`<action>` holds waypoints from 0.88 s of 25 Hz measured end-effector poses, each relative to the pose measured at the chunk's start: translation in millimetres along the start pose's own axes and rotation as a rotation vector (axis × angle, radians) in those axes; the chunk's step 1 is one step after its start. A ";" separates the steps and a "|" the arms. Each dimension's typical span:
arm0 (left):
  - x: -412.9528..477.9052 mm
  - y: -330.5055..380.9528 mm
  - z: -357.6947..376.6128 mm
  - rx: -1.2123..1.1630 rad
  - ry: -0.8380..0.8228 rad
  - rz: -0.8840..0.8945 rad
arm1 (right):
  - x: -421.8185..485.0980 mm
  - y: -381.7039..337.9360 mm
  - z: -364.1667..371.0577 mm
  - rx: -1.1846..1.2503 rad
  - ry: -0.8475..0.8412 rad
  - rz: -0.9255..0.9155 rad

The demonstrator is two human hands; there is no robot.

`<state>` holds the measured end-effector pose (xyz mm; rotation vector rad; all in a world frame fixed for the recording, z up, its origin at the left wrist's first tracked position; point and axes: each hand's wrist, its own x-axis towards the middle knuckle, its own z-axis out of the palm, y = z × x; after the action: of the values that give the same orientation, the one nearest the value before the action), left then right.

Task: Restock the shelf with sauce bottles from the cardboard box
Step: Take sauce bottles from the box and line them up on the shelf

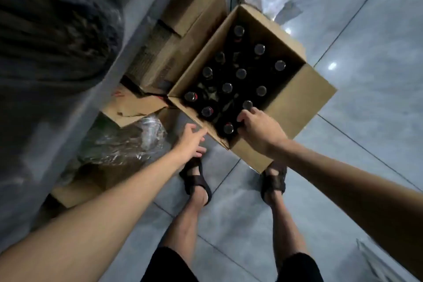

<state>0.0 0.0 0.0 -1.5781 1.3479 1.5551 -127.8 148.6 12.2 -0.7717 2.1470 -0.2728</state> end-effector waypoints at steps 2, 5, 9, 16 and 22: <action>23.3 -3.1 9.2 -0.064 0.027 -0.010 | 23.4 -3.7 28.9 -0.150 0.058 -0.083; 50.5 -9.6 13.4 -0.080 0.065 0.001 | 51.9 0.1 61.0 -0.398 -0.028 -0.121; 63.9 -18.5 4.3 0.130 0.060 0.028 | 69.6 5.1 77.3 -0.627 -0.107 -0.190; 59.4 -20.7 -5.9 0.141 0.075 0.052 | 80.0 8.4 89.1 -0.531 -0.138 -0.236; 17.6 -31.2 3.3 0.141 0.310 0.182 | 26.1 3.9 29.6 -0.203 0.042 -0.230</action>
<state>23.8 9.1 -25.4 -1.6971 1.7721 1.3175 -119.4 137.7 -24.9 -1.1422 2.1478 -0.1934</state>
